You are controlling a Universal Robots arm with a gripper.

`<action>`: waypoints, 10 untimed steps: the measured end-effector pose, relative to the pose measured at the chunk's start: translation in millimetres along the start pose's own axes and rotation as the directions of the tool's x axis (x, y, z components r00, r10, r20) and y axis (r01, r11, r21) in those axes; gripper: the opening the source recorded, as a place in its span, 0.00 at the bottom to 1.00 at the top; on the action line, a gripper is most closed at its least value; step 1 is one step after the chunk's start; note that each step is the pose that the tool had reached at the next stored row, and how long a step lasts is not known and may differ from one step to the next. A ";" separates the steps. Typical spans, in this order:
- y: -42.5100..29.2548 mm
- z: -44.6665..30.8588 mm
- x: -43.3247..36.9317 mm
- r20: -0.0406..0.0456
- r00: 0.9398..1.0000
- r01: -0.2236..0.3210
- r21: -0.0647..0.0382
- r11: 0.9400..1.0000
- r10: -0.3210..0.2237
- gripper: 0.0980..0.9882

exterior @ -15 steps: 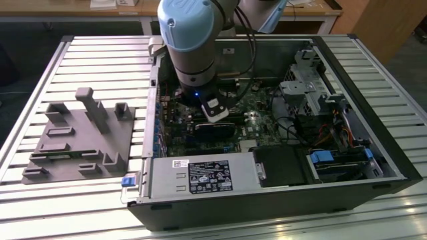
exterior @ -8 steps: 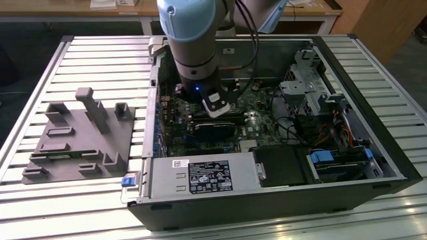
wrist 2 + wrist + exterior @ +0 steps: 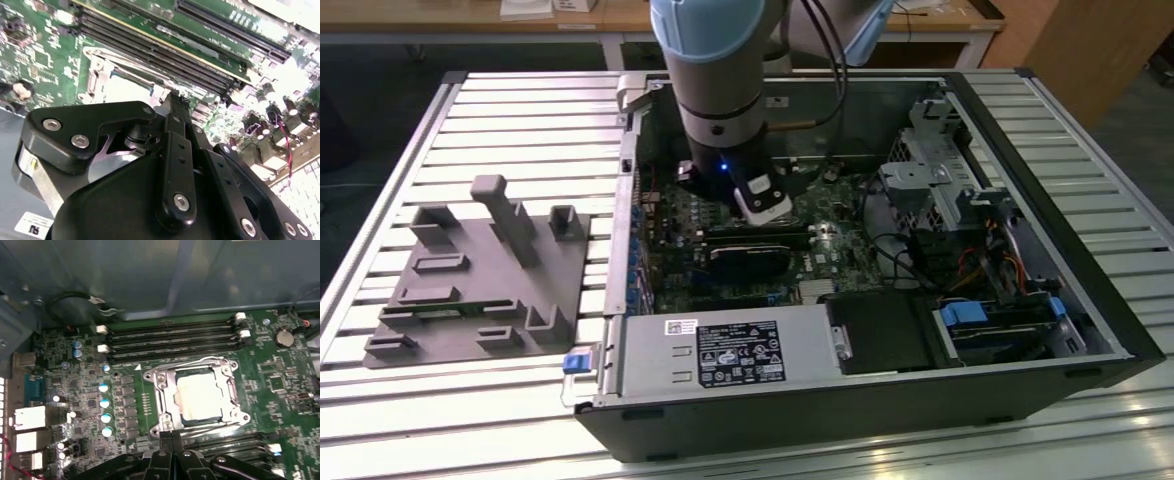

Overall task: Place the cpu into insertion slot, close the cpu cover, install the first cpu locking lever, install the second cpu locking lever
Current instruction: 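Install the second cpu locking lever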

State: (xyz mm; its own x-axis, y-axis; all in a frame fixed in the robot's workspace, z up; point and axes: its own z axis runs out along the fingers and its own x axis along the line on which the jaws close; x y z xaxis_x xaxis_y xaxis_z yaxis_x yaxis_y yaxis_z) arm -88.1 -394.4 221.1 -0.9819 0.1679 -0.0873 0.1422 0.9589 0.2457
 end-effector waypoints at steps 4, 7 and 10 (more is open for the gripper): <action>1.2 1.0 -8.0 0.002 1.000 -0.004 0.013 1.000 0.004 0.01; 2.9 1.8 -12.3 0.003 1.000 -0.004 0.014 1.000 0.004 0.01; 5.4 2.8 -16.7 0.004 1.000 -0.005 0.022 1.000 0.004 0.01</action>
State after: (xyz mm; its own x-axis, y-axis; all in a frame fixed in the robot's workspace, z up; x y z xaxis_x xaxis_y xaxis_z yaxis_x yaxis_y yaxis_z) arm -70.6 -391.4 221.1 -0.9808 0.1731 -0.0900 0.1493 0.9629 0.2249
